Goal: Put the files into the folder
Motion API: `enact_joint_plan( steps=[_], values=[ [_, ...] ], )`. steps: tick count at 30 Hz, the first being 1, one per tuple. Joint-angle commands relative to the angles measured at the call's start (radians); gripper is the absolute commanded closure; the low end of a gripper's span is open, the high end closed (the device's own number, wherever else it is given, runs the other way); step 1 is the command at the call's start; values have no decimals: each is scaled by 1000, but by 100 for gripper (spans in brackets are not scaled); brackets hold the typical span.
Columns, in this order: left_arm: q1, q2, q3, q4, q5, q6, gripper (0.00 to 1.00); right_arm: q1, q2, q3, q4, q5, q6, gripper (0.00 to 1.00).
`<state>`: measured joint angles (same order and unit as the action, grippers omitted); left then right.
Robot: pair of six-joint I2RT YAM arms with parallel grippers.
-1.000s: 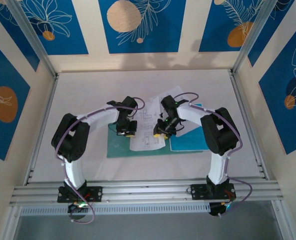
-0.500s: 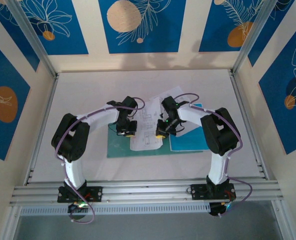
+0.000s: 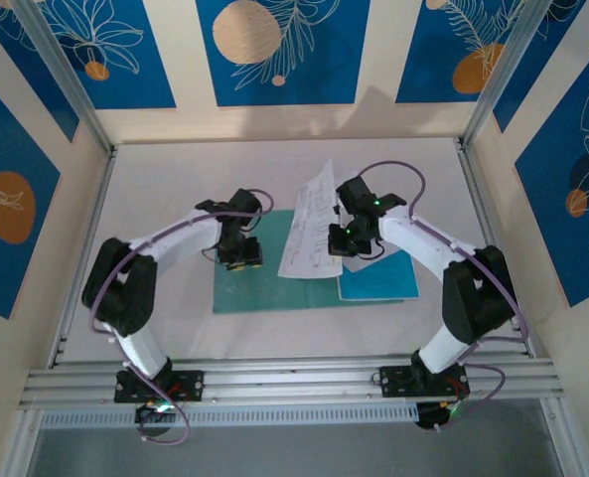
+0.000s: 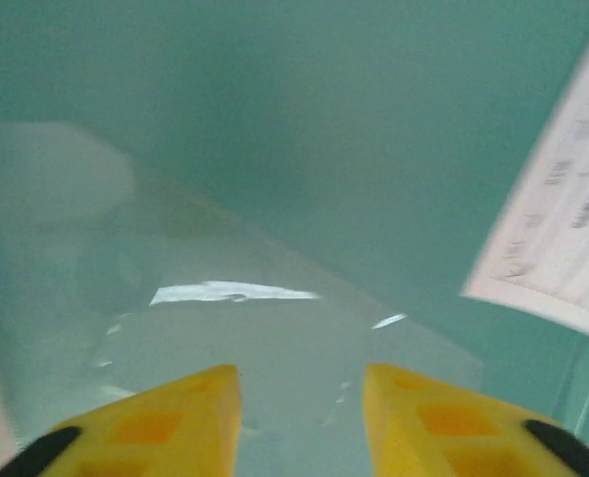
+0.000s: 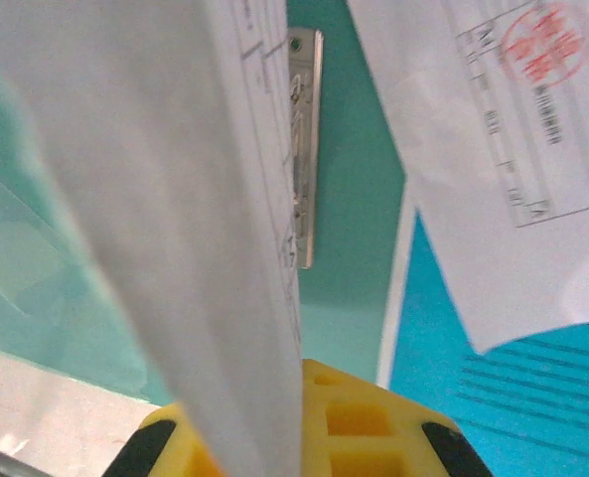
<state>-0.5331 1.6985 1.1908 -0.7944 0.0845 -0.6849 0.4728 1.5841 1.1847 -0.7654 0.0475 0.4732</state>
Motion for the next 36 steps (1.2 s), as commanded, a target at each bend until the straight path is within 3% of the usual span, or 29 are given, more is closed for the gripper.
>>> enact_joint_plan(
  steps=[1, 11, 20, 36],
  values=[
    [52, -74, -103, -43, -18, -51, 71, 2, -64, 18, -68, 89, -97, 100],
    [160, -237, -337, -11, 23, -119, 100, 104, -179, -19, -92, 163, -109, 100],
    [186, -249, -408, 28, 43, -135, 100, 187, -179, -37, -92, 153, -47, 100],
    [186, -293, -415, 8, 26, -130, 100, 195, -121, -48, -45, 67, 16, 100]
  ],
)
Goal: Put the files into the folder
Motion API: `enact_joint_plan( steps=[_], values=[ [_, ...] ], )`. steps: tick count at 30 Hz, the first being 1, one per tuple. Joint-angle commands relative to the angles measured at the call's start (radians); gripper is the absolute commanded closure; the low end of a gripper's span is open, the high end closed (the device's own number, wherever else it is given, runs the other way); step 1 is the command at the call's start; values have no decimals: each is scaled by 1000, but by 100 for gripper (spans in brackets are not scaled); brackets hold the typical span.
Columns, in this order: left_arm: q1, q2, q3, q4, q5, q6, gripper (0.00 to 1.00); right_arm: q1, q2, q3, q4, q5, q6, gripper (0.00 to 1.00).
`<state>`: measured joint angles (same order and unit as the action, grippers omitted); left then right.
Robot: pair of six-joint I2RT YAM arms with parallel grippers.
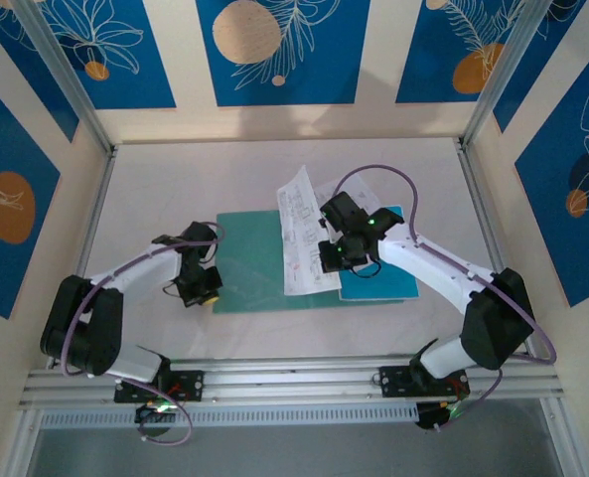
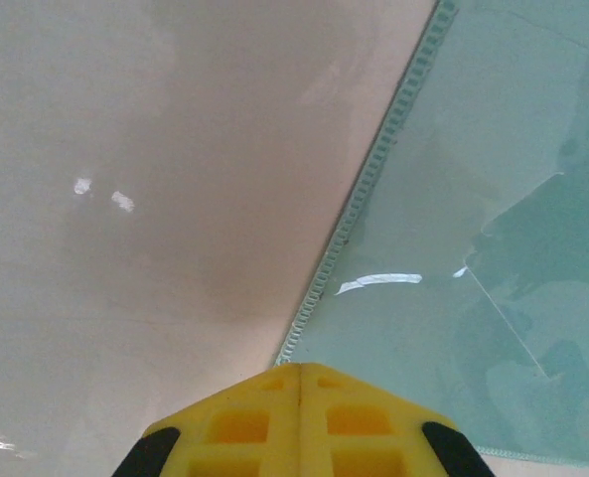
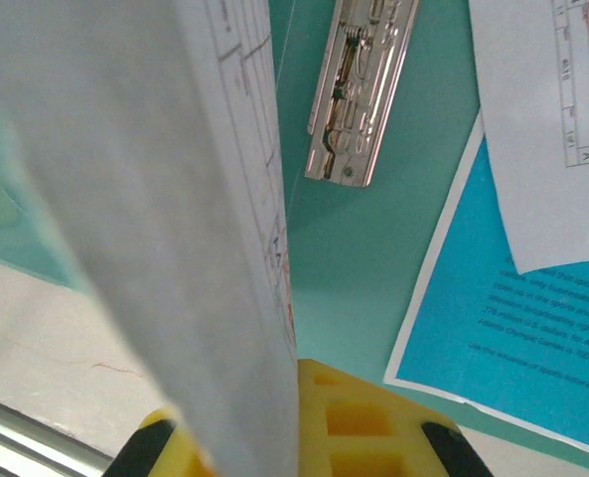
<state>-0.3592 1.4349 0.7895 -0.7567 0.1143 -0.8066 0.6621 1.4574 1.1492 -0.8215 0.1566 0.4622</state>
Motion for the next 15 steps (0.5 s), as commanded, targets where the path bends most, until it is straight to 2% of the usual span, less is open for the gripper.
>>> enact_joint_plan(
  steps=[1, 9, 15],
  values=[
    [12, -34, -15, -33, -6, -10, 100, 5, 6, -14, 15, -51, 29, 100],
    [12, -50, -42, -40, -14, -23, 100, -14, 8, -53, 70, -140, 50, 100],
    [12, -54, -57, -61, -31, -26, 100, -68, 29, -95, 153, -238, 28, 100]
  ],
)
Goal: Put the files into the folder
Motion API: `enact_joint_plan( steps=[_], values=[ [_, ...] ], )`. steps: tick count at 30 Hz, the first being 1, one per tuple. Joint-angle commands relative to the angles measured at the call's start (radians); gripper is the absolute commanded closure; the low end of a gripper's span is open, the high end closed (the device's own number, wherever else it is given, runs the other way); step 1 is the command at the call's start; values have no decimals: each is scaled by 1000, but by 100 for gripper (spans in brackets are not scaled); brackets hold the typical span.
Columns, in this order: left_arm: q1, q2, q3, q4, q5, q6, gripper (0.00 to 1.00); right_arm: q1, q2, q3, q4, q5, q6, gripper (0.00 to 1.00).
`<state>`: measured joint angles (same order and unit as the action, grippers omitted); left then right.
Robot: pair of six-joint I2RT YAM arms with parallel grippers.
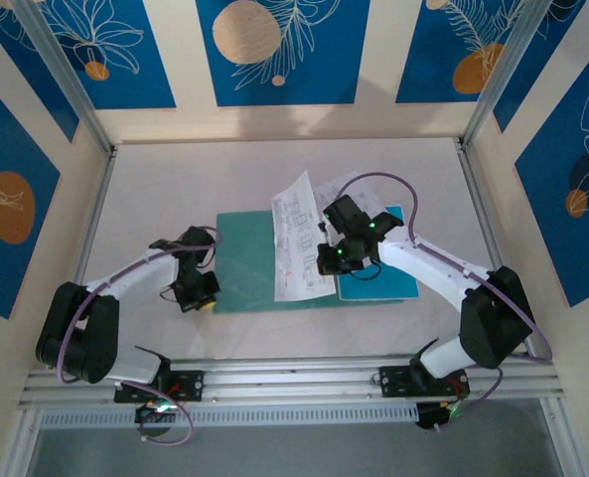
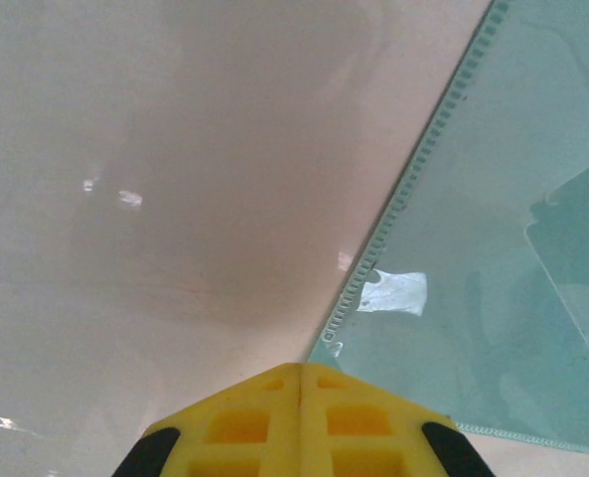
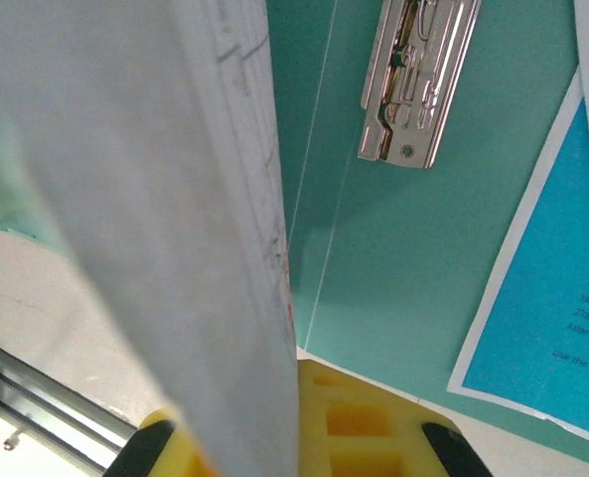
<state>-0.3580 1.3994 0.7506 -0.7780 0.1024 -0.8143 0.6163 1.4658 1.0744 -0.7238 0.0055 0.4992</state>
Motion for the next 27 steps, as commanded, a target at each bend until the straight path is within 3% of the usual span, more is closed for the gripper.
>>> enact_joint_plan(
  steps=[1, 11, 27],
  values=[
    [11, -19, -20, -41, -22, -19, 100, -31, 31, -27, 77, -110, -18, 100],
    [16, -4, -61, -3, -6, -47, 100, -79, 114, -75, 240, -284, -64, 100],
    [16, 41, -66, 49, 23, -62, 100, -85, 219, -68, 347, -450, -89, 100]
  ],
)
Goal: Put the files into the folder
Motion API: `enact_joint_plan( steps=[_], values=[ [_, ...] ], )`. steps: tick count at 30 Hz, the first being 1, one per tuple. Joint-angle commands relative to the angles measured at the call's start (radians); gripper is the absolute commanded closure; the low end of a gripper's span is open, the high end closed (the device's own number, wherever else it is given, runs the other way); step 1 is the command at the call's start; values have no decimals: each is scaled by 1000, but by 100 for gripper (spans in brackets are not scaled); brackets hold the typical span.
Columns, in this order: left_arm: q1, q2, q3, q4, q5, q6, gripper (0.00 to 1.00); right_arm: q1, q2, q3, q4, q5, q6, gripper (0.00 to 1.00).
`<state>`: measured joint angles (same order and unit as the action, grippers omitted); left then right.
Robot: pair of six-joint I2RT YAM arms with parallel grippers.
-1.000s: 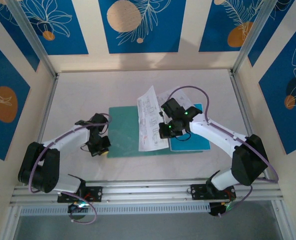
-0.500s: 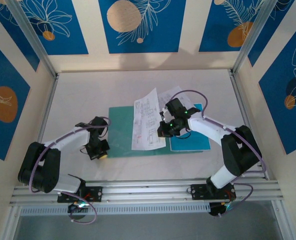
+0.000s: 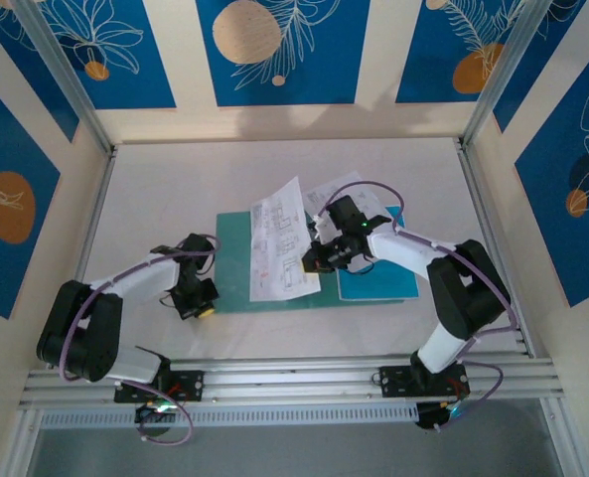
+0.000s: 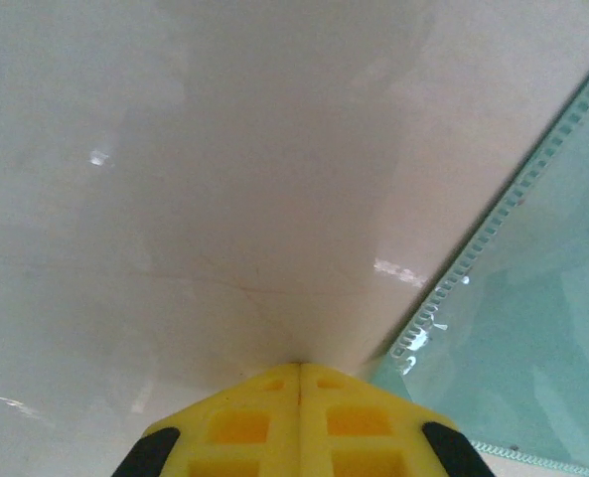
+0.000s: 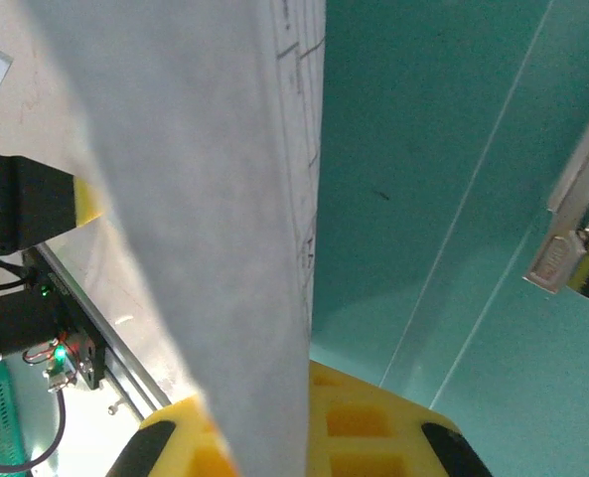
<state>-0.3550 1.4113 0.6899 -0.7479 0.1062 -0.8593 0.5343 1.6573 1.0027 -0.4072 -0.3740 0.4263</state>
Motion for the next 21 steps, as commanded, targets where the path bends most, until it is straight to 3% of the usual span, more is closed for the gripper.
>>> enact_joint_plan(
  steps=[1, 12, 21],
  values=[
    [13, 30, -6, 19, 20, -17, 100, -3, 37, 4, 35, -78, -18, 100],
    [12, 35, -11, 31, 29, -23, 100, 5, 128, 33, 93, -160, 4, 100],
    [13, 37, -18, 44, 36, -30, 100, 38, 177, 44, 171, -138, 112, 100]
  ],
)
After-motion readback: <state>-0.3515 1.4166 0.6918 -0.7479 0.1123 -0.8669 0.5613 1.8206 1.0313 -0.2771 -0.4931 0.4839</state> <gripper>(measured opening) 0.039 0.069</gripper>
